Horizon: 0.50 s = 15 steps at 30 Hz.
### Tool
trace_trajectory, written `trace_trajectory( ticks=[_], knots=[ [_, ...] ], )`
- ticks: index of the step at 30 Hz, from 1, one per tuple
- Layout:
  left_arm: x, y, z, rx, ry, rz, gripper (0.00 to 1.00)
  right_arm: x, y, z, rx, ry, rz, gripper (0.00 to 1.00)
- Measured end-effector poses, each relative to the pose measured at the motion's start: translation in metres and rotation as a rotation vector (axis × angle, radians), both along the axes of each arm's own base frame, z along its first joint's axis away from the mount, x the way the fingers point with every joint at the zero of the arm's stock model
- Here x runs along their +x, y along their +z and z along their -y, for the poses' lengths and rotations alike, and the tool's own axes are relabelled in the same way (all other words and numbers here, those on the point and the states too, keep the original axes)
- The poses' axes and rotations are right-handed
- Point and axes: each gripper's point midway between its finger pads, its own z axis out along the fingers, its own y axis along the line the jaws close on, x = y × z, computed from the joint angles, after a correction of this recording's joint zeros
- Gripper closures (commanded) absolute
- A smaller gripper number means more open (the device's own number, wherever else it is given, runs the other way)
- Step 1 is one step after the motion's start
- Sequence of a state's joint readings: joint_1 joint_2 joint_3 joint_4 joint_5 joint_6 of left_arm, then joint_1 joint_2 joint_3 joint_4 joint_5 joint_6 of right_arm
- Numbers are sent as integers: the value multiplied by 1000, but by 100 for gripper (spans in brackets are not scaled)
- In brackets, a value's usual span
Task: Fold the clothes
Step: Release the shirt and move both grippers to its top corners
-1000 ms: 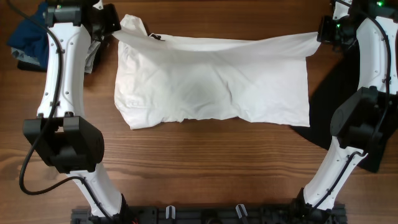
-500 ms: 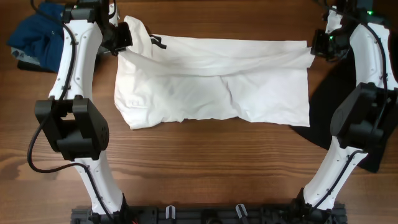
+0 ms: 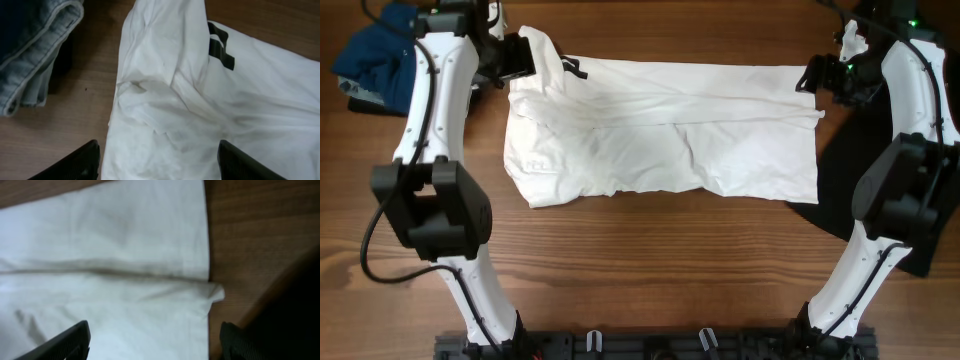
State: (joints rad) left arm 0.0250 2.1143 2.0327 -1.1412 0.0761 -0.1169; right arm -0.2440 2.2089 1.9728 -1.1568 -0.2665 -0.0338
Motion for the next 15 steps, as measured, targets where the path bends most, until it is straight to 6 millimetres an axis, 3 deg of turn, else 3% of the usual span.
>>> trace_trajectory(
  ticks=[4,7,11,15],
  knots=[
    [-31,58,-1,-5,20,49,12,-17,51,-10,24,0,47,17],
    [-72,107,1,-27,74,79,12,-41,116,-17,11,-11,138,17],
    [-111,111,2,-47,132,-23,11,-94,167,-20,-31,-94,131,18],
    [-144,113,4,-57,177,-118,11,-128,187,-22,-43,-157,107,18]
  ],
)
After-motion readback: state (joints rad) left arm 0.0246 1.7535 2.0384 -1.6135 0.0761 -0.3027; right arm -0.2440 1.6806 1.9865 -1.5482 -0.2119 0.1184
